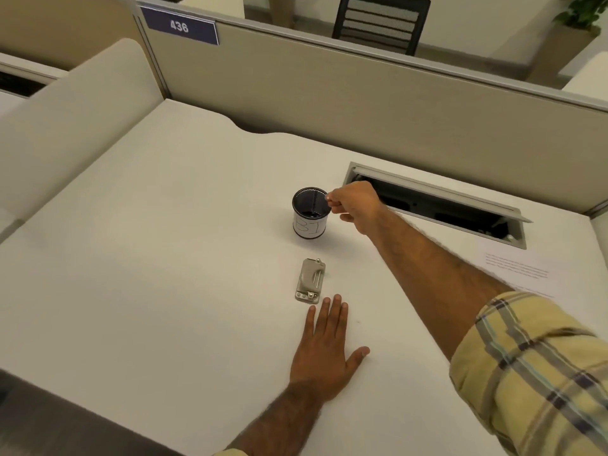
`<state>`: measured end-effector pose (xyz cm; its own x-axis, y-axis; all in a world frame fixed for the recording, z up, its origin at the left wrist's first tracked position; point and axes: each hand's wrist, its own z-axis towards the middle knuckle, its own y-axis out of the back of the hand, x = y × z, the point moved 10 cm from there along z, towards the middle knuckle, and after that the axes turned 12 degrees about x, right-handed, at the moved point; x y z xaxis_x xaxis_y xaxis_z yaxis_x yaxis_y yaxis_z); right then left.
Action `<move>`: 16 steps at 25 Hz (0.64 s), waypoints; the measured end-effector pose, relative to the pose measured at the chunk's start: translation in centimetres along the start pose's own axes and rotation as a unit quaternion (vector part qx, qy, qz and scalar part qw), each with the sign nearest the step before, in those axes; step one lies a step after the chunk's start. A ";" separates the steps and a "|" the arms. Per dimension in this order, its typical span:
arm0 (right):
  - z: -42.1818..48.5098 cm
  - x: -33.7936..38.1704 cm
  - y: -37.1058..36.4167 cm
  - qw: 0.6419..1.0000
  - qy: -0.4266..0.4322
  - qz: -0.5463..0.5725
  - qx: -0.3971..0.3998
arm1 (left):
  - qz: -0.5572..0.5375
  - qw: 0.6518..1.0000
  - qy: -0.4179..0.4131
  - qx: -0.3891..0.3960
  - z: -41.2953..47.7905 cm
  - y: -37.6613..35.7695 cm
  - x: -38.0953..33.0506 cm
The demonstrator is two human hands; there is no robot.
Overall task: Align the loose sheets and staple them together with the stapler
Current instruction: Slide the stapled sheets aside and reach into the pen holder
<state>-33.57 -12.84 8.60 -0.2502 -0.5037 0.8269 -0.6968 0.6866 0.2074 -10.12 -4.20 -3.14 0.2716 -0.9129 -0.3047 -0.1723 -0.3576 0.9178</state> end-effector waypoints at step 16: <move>-1.3 3.4 -0.5 0.978 0.140 -0.150 -0.043 | -0.011 1.000 0.003 -0.003 0.1 -0.1 0.3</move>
<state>-33.16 -14.24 12.04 0.1585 -0.5344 0.8302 -0.6487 0.5775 0.4956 -10.10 -4.43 -3.29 0.2812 -0.9039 -0.3225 -0.1605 -0.3756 0.9128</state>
